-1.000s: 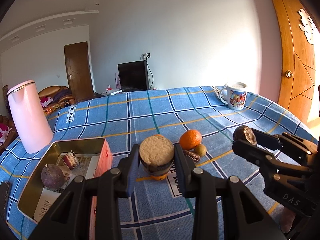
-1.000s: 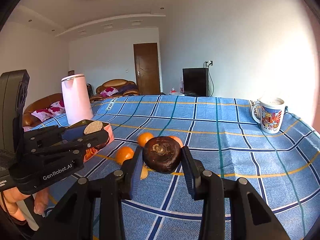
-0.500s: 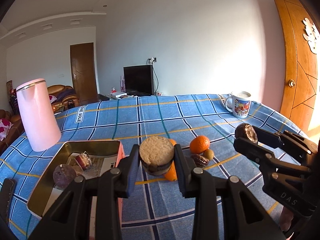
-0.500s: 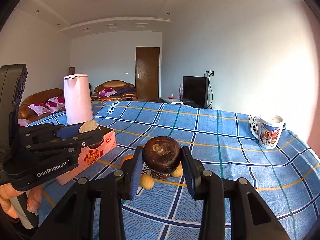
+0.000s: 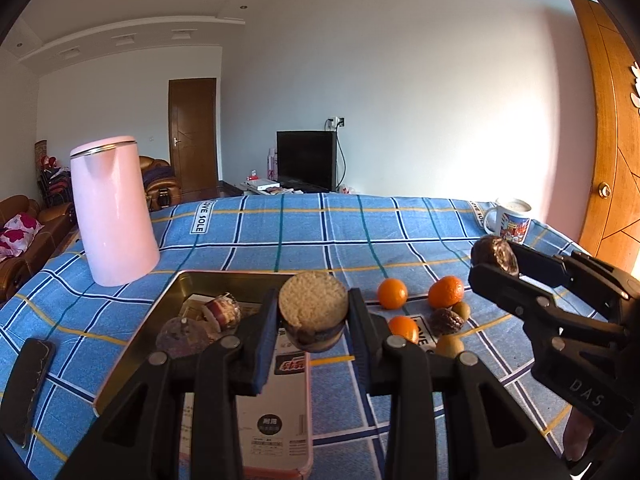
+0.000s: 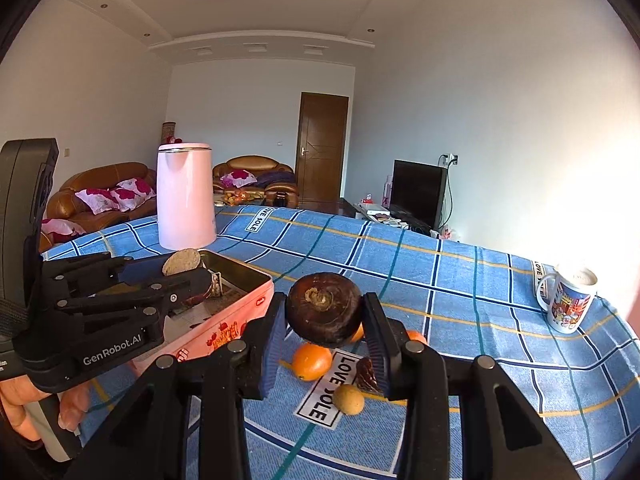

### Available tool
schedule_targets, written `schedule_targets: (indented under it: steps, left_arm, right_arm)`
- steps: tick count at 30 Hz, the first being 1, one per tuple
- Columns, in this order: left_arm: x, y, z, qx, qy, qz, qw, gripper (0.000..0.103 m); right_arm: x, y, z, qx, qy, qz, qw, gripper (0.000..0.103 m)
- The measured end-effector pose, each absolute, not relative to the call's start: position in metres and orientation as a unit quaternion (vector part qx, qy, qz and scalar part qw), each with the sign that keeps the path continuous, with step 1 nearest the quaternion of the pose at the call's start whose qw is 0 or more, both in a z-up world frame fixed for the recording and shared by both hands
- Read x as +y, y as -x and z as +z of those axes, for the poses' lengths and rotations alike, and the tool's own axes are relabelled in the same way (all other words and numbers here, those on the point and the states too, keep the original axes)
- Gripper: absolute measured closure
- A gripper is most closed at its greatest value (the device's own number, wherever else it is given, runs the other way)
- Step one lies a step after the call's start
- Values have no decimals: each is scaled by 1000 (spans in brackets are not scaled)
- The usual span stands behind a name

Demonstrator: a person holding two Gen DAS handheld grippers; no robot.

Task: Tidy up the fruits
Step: 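Lift the biscuit with the left tool while the right tool carries the chocolate cake toward the tin, then open the left tool over the tin while the right tool releases the chocolate cake inside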

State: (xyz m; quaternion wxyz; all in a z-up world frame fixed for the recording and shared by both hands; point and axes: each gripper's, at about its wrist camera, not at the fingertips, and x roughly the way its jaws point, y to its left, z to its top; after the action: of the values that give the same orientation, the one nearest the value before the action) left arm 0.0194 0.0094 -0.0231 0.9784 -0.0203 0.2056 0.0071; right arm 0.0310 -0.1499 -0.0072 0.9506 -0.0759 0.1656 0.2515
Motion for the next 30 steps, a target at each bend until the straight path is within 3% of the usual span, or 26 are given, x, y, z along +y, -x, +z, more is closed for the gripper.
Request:
schedule_targets:
  steps: [30]
  left_arm:
    - [102, -16, -40, 244, 68, 73, 965, 68]
  right_arm:
    - [-27, -58, -29, 234, 109, 359, 897, 63]
